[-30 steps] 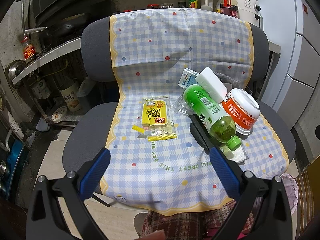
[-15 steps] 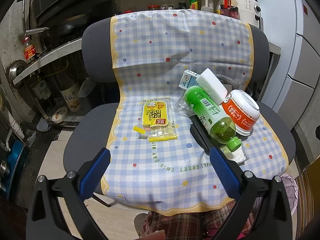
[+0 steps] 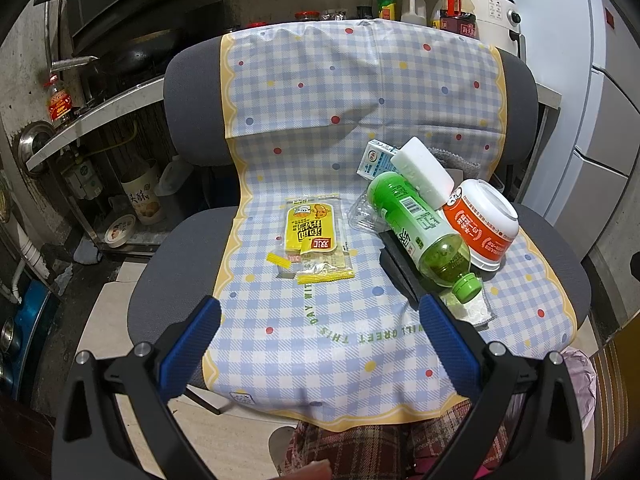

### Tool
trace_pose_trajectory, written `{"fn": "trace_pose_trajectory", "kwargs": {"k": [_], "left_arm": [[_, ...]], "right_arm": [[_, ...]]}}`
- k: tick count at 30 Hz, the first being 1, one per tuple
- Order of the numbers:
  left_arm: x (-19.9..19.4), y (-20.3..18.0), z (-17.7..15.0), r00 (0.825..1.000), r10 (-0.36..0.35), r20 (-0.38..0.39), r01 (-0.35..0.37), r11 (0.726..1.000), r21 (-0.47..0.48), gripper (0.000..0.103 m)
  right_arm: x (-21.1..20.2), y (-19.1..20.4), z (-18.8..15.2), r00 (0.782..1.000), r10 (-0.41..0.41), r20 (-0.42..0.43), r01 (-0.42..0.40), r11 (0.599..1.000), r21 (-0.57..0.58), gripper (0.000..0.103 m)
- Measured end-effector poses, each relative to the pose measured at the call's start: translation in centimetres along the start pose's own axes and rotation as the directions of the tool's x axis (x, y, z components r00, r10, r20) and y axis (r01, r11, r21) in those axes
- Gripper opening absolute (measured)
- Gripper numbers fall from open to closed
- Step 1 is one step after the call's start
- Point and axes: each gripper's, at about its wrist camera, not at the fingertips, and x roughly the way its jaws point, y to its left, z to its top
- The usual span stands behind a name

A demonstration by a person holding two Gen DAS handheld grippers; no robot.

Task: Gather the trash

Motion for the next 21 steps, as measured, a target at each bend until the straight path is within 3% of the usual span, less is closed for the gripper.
{"fn": "trace_pose_trajectory", "kwargs": {"k": [21], "left_arm": [[-0.40,0.14,0.13,1.000,0.004,-0.004,-0.004,1.000,-0.001,0.097]], "right_arm": [[0.05,-0.25,-0.13,1.000,0.002,-0.004,-0.002,1.000,0.004,0.096]]}}
